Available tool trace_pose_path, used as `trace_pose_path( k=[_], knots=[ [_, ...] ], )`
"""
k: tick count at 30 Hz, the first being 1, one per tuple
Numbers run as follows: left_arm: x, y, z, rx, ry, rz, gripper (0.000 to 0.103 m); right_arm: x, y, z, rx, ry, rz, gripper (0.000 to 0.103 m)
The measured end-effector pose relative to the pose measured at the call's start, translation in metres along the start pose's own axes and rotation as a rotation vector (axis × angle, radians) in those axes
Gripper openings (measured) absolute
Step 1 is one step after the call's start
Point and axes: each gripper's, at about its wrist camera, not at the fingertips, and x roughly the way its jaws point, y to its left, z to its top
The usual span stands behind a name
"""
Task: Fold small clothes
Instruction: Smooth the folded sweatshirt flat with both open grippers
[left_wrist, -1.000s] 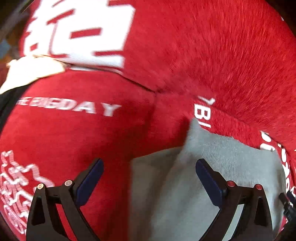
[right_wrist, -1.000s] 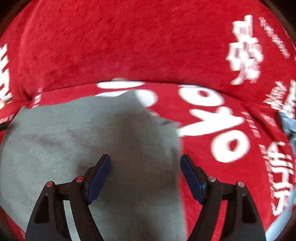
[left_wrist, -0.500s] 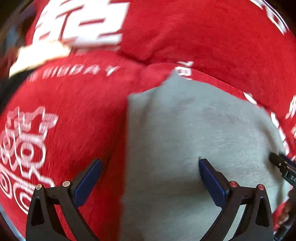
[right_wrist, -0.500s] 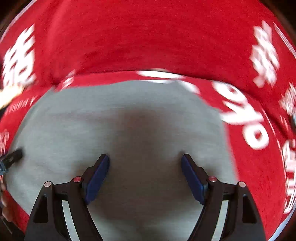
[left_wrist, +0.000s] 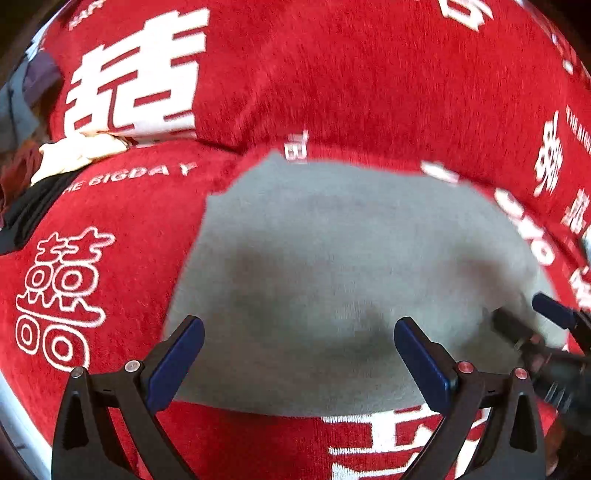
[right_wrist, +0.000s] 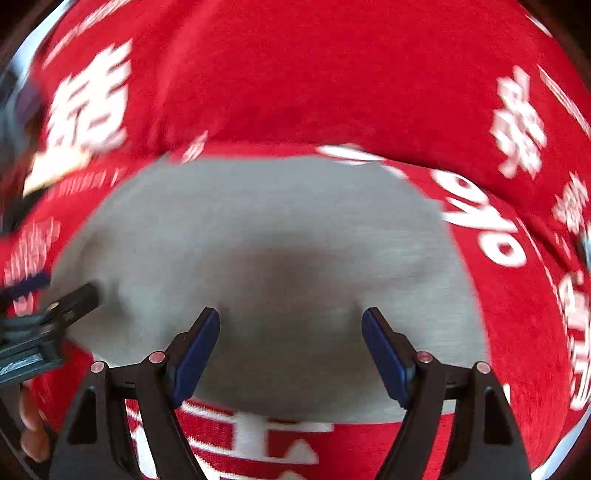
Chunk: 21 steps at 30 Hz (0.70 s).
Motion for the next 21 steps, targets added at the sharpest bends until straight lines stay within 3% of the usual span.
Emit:
trace_pose_path(
  k=[2,5,7,8,11,13,15,16,21],
  knots=[
    [0.019,0.010,-0.008,-0.003,0.052,0.045,0.103,0.015,0.000,-0.007,-0.031,0.023,-0.039,0.082],
    [0.013,0.031,-0.024,-0.028,0.023,-0.023,0.103,0.020,-0.035,-0.018,0.052,0.026,0.009,0.083],
    [0.005,0.033,-0.033,0.010,0.007,-0.014,0.103,0.014,-0.062,-0.027,0.109,0.022,-0.004,0.083],
    [0.003,0.034,-0.038,0.026,-0.001,0.028,0.103,0.013,-0.076,-0.032,0.126,0.018,-0.009,0.083],
    [0.010,0.064,-0.048,-0.091,0.051,-0.089,0.103,0.002,-0.098,-0.047,0.136,-0.008,0.070,0.082],
    [0.006,0.080,-0.054,-0.168,0.063,-0.125,0.103,-0.009,-0.095,-0.052,0.111,-0.003,0.066,0.082],
    [-0.001,0.088,-0.057,-0.184,0.072,-0.059,0.103,-0.019,-0.092,-0.054,0.102,0.005,0.035,0.083],
    [-0.005,0.091,-0.057,-0.191,0.067,-0.067,0.103,-0.026,-0.090,-0.052,0.109,-0.008,0.029,0.084],
    [-0.016,0.085,-0.021,-0.212,0.014,-0.075,0.103,-0.031,-0.072,-0.021,0.105,-0.070,0.002,0.084]
  ],
)
